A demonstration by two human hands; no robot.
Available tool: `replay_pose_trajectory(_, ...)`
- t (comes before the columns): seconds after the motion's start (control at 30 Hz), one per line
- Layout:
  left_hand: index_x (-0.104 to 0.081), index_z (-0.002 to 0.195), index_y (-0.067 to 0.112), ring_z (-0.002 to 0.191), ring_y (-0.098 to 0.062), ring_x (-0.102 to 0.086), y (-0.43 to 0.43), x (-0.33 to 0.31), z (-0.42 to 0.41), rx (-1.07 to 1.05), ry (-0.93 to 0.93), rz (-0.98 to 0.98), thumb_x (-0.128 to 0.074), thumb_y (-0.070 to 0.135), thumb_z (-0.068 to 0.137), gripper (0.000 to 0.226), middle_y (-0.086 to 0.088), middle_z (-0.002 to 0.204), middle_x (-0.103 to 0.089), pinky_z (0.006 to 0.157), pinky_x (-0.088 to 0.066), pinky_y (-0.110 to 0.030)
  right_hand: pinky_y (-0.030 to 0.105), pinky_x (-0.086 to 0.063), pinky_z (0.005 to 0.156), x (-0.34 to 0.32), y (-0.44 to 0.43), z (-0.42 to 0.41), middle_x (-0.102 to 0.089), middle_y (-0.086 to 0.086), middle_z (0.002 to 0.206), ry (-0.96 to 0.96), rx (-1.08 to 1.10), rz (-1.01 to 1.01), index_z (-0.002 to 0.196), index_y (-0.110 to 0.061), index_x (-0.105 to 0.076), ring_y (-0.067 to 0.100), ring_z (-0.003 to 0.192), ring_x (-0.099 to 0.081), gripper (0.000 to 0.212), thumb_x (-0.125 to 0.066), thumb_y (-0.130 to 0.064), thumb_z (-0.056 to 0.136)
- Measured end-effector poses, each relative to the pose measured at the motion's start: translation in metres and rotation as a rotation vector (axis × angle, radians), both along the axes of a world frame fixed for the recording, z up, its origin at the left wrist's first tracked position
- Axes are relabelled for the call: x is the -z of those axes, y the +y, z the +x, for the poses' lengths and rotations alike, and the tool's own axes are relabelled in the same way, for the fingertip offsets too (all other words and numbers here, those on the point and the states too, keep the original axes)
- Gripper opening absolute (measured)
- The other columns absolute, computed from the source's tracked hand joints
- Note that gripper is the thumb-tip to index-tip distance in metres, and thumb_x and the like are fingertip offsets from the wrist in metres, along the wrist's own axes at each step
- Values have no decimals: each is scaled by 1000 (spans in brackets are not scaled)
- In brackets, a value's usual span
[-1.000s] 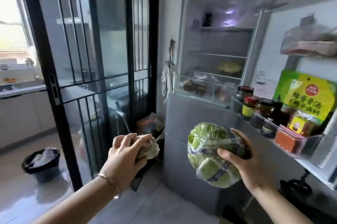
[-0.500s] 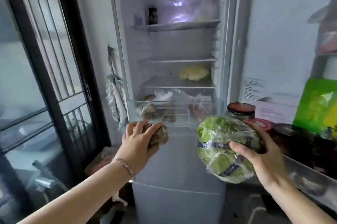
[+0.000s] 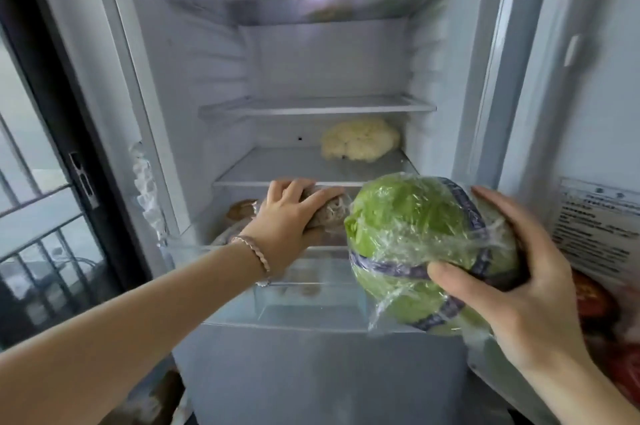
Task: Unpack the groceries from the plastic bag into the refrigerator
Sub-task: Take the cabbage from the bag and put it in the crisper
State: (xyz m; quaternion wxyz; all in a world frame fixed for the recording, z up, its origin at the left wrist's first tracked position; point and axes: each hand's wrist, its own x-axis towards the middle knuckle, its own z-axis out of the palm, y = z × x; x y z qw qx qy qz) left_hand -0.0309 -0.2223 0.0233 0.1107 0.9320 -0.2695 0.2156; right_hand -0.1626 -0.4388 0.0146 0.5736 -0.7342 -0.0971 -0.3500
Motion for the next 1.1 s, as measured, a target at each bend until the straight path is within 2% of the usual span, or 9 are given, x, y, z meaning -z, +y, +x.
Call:
replay_pose_trajectory(0.1, -26, 143, 35, 125, -28, -25, -10, 3, 38, 32, 99, 70, -55, 28, 90, 61, -1, 140, -35, 107, -31, -44, 33, -50, 89, -5, 1, 22, -58, -18, 117, -16, 99, -117, 111, -55, -53, 5, 107, -58, 80, -72, -75, 36)
replay_pose_trajectory(0.23, -29, 142, 31, 128, -28, -21, -19, 15, 82, 167, 166, 326, -51, 27, 93, 54, -1, 141, -31, 107, -30, -46, 43, -52, 90, -5, -2, 38, -59, -17, 114, -12, 191, -78, 109, -55, -54, 7, 107, -58, 77, -75, -68, 36)
replay_pose_trajectory(0.4, -25, 144, 33, 129, -30, -22, -31, 40, 111, 352, 253, 544, -44, 33, 95, 52, -5, 142, -32, 110, -26, -42, 33, -52, 84, -6, 6, 44, -60, -17, 114, 9, 293, -47, 113, -52, -53, 5, 105, -60, 86, -69, -80, 33)
replay_pose_trajectory(0.5, -24, 144, 36, 134, -32, -21, -41, 56, 117, 437, 297, 675, -26, 40, 97, 48, -4, 148, -31, 113, -19, -42, 24, -53, 83, -6, 12, 48, -60, -18, 114, -5, 359, -34, 115, -49, -53, 3, 104, -59, 87, -69, -80, 35)
replay_pose_trajectory(0.57, -21, 145, 36, 138, -29, -20, -42, 52, 120, 487, 367, 730, -33, 31, 98, 49, -2, 150, -28, 115, -17, -40, 15, -53, 78, -6, 16, 49, -61, -19, 112, -16, 385, 4, 115, -48, -54, -1, 101, -60, 87, -70, -78, 35)
replay_pose_trajectory(0.7, -29, 145, 26, 139, -20, -29, -40, 27, 131, 469, 726, 624, -45, 45, 94, 57, 1, 151, -31, 116, -20, -35, 12, -53, 75, -4, 22, 46, -64, -18, 109, -42, 421, 32, 111, -49, -55, -3, 99, -62, 78, -78, -57, 37)
replay_pose_trajectory(0.87, -50, 131, 34, 118, -20, -51, -38, 43, 140, 552, 579, 510, -67, 23, 81, 54, 3, 130, -53, 104, -38, -29, 12, -52, 80, 0, 27, 44, -62, -15, 114, -53, 463, 14, 117, -43, -54, -2, 103, -60, 75, -76, -48, 45)
replay_pose_trajectory(0.97, -56, 125, 32, 112, -19, -53, -37, 57, 138, 603, 465, 427, -68, 16, 80, 50, 0, 122, -54, 95, -39, -21, 10, -51, 77, -2, 30, 42, -64, -18, 110, -73, 460, 34, 111, -46, -55, -2, 100, -61, 69, -75, -47, 45)
replay_pose_trajectory(1.1, -58, 121, 29, 118, -14, -52, -23, 11, 121, 458, 672, 238, -66, 34, 83, 39, 7, 126, -55, 104, -39, -28, 7, -49, 76, -2, 34, 36, -64, -17, 108, -61, 446, -6, 110, -47, -55, 0, 99, -61, 71, -76, -51, 42)
